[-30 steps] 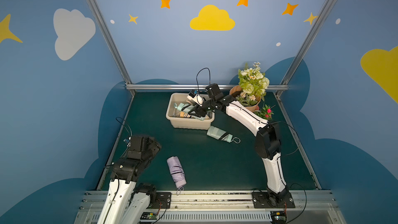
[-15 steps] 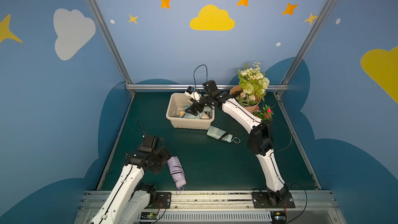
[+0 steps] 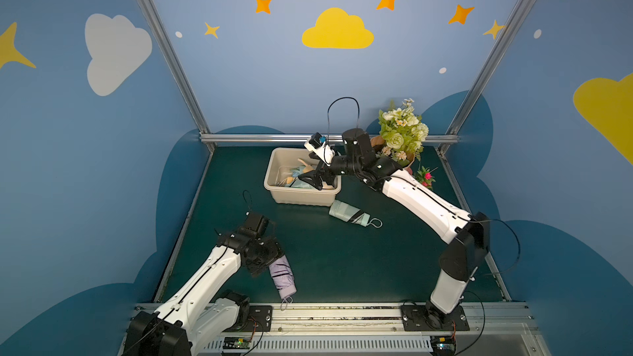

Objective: Put the umbrella into the storage box
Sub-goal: Place the umbrella in the storage box, then pick up the umbrella from the center of the board.

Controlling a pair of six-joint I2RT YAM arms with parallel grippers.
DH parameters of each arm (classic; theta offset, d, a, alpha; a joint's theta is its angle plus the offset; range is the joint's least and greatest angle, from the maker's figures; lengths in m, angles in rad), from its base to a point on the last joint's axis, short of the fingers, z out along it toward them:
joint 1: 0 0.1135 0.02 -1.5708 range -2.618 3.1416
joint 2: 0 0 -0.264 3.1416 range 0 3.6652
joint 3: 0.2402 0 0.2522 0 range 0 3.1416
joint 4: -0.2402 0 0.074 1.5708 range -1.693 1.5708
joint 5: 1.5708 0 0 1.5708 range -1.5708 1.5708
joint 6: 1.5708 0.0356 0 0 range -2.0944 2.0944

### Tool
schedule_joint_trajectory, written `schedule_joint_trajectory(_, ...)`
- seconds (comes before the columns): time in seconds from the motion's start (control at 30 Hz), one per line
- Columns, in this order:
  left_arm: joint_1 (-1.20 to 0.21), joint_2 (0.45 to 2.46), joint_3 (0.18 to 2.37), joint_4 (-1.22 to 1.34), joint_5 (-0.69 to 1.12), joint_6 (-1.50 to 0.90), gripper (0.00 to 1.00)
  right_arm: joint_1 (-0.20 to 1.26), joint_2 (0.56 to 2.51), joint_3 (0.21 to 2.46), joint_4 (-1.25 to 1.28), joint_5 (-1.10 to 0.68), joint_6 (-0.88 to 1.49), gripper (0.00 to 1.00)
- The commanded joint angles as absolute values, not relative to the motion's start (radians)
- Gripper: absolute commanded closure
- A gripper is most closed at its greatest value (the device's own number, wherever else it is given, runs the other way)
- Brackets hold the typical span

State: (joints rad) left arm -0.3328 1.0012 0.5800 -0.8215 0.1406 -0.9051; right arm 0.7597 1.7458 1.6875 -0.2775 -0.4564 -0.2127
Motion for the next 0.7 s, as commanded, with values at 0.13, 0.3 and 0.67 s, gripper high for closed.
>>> schedule_joint_trajectory(0.13,-0.367,1.102,0.549,-0.769,0.123,-0.845,0.18,0.78,1.585,1.478,-0.226,-0.404,-0.142,0.02)
schedule_joint_trajectory(0.3,-0.394,1.224,0.593,-0.716,0.129,-0.81,0.22,0.779,1.543,1.454,-0.238,-0.391,-0.144,0.02)
schedule_joint_trajectory(0.67,-0.405,1.327,0.699,-0.736,0.1,-0.728,0.56,0.78,1.484,1.421,-0.24,-0.38,-0.155,0.02)
